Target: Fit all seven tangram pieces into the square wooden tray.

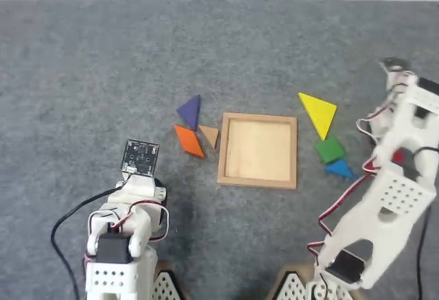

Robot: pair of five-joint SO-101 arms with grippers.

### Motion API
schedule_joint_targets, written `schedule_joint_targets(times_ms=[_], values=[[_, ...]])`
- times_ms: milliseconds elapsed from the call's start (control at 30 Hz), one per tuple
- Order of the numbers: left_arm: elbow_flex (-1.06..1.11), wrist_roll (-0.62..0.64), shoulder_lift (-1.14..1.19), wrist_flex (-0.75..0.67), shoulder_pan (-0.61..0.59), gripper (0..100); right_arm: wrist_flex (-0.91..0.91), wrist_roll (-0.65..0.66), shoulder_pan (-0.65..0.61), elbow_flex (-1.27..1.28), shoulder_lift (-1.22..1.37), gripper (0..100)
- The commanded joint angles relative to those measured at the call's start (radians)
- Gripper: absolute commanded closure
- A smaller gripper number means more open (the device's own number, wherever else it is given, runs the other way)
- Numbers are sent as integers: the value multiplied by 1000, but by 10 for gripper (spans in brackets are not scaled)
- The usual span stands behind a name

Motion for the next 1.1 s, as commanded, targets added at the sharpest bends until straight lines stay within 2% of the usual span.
schedule_joint_targets(times_ms=[0, 133, 233, 333, 533, 700, 800, 867, 967, 1067], values=[[-5, -8, -17, 5, -5, 953, 77, -66, 44, -12, -160, 723], [-5, -8, -17, 5, -5, 953, 143, -133, 50, -12, -174, 725], [-5, -8, -17, 5, -5, 953, 102, -207, 71, 0, -180, 725], [-5, -8, -17, 5, -5, 953, 47, -218, 81, 78, -222, 725], [-5, -8, -17, 5, -5, 953, -200, -241, 87, 428, -449, 725], [-5, -8, -17, 5, -5, 953, -383, -272, 12, 646, -593, 724], [-5, -8, -17, 5, -5, 953, -334, -278, -27, 647, -595, 724], [-5, -8, -17, 5, -5, 953, -317, -347, -42, 626, -562, 719], [-5, -8, -17, 5, -5, 953, -305, -451, -42, 565, -481, 630], [-5, -8, -17, 5, -5, 953, -252, -425, -38, 488, -394, 528]])
